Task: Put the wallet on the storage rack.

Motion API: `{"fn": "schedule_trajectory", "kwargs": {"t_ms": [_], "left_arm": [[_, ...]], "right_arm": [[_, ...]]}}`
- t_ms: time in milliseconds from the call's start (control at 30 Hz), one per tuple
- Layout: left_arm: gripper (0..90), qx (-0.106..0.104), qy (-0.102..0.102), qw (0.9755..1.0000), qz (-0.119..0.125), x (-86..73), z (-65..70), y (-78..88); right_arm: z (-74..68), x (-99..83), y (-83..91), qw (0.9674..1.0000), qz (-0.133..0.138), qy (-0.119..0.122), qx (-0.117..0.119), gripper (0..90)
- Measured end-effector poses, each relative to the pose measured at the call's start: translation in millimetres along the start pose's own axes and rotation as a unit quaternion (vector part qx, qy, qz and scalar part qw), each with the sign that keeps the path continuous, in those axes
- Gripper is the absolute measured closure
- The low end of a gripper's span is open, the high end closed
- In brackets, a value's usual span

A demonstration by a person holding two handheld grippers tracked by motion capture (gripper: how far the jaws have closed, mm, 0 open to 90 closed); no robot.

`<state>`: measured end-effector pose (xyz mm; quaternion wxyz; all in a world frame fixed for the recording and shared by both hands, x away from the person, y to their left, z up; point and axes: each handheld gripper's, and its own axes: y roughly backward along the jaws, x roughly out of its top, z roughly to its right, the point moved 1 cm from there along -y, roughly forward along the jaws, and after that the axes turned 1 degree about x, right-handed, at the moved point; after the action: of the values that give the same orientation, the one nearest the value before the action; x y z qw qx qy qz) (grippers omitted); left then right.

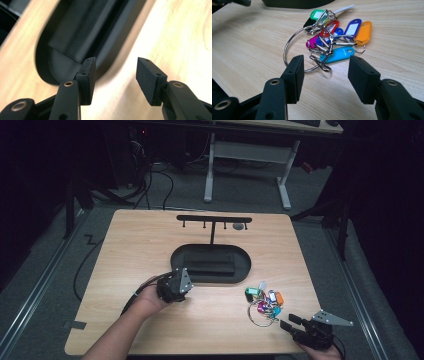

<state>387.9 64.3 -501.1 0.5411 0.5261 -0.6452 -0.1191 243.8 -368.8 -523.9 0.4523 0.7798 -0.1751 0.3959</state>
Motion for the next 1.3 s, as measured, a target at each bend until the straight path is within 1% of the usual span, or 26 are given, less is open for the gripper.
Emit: {"fn": "schedule_trajectory", "kwargs": {"t_ms": [67,133,200,267,333,400,467,533,567,633,667,700,733,800,867,933,967,1000,1033,1067,1100,1133,1167,1200,1267,1300], "left_arm": [[50.9,0.000,0.008,1.0000,-0.001,-7.3,4.5,1.3],[51.6,-0.005,0.026,0.9996,0.009,-14.2,7.5,3.7],[52.2,-0.012,0.044,0.9989,0.013,-20.2,10.3,5.7],[52.0,-0.012,0.056,0.9982,0.016,-25.4,13.7,7.6],[51.9,-0.018,0.078,0.9965,0.023,-31.0,16.6,10.6],[51.0,-0.020,0.092,0.9951,0.030,-35.3,19.1,14.5],[51.2,-0.018,0.108,0.9932,0.041,-40.7,21.3,21.4],[51.0,-0.019,0.130,0.9900,0.052,-47.4,23.0,29.0],[50.7,-0.021,0.143,0.9881,0.054,-52.3,24.4,33.8],[48.2,-0.032,0.161,0.9846,0.060,-61.2,27.0,41.8],[47.2,-0.037,0.168,0.9832,0.061,-64.6,28.2,44.6],[46.2,-0.038,0.173,0.9824,0.060,-70.1,31.0,49.3],[46.2,-0.034,0.173,0.9824,0.061,-73.3,33.2,52.5],[46.1,-0.022,0.180,0.9809,0.070,-81.4,38.5,60.1],[45.3,-0.017,0.193,0.9775,0.084,-89.3,42.5,65.9],[43.2,-0.013,0.199,0.9754,0.093,-93.7,43.6,69.5],[42.4,-0.015,0.212,0.9717,0.104,-96.2,43.5,72.0],[41.9,-0.019,0.220,0.9691,0.111,-97.9,43.4,73.4],[40.9,-0.020,0.221,0.9685,0.112,-98.9,43.5,73.8],[40.2,-0.022,0.221,0.9686,0.112,-100.3,43.9,73.6],[40.1,-0.026,0.222,0.9683,0.112,-102.1,44.1,72.8],[39.3,-0.034,0.226,0.9672,0.111,-103.6,44.1,71.6],[37.8,-0.043,0.231,0.9656,0.112,-104.9,44.0,70.7],[36.5,-0.055,0.231,0.9643,0.116,-105.8,44.0,70.0],[34.5,-0.059,0.225,0.9655,0.117,-105.7,44.4,69.7],[34.2,-0.059,0.220,0.9668,0.115,-105.3,44.5,69.3]], "right_arm": [[-0.1,-0.1,-0.3,1.0000,-0.001,0.001,0.000,47.6],[-0.2,0.0,-0.6,1.0000,-0.001,0.002,0.000,47.6],[0.1,0.0,-0.7,1.0000,0.000,0.001,0.000,47.6],[0.6,0.0,-1.0,1.0000,-0.001,0.000,0.001,47.6],[0.5,0.0,-1.2,1.0000,-0.001,0.000,0.001,47.6],[0.0,-0.1,-1.2,1.0000,-0.001,0.000,0.001,47.6],[-0.4,-0.2,-1.0,1.0000,-0.002,0.001,0.001,47.7],[-0.6,-0.2,-0.9,1.0000,-0.002,0.001,0.000,47.7],[-0.8,-0.3,-1.0,1.0000,-0.002,0.001,0.000,47.7],[-0.6,-0.4,-1.7,1.0000,-0.003,0.002,0.000,47.8],[-0.6,-0.5,-1.9,1.0000,-0.004,0.002,0.000,47.8],[-0.7,-0.5,-2.1,1.0000,-0.004,0.002,0.000,47.9],[-0.8,-0.3,-2.3,1.0000,-0.005,0.002,0.001,47.9],[-0.9,0.0,-2.3,1.0000,-0.004,0.002,0.001,47.9],[-1.1,-0.9,-2.7,1.0000,-0.004,0.000,0.001,47.9],[-1.9,-1.8,-3.7,1.0000,-0.007,0.000,-0.001,47.8],[-2.2,-2.0,-4.2,0.9999,-0.010,0.001,-0.003,47.9],[-2.9,-2.0,-5.2,0.9999,-0.012,0.003,-0.005,47.8],[-3.6,-1.7,-5.9,0.9999,-0.014,0.002,-0.007,47.8],[-3.6,-1.2,-6.6,0.9999,-0.014,0.006,-0.008,47.8],[-4.5,-0.2,-7.3,0.9998,-0.015,0.005,-0.011,47.8],[-5.2,0.9,-8.3,0.9997,-0.016,0.008,-0.014,47.9],[-6.8,1.9,-9.5,0.9996,-0.020,0.006,-0.017,47.9],[-8.0,2.9,-11.2,0.9995,-0.023,0.010,-0.020,47.9],[-12.4,6.0,-15.7,0.9986,-0.038,0.018,-0.033,48.0],[-14.1,7.4,-17.3,0.9983,-0.041,0.017,-0.038,48.0]]}}
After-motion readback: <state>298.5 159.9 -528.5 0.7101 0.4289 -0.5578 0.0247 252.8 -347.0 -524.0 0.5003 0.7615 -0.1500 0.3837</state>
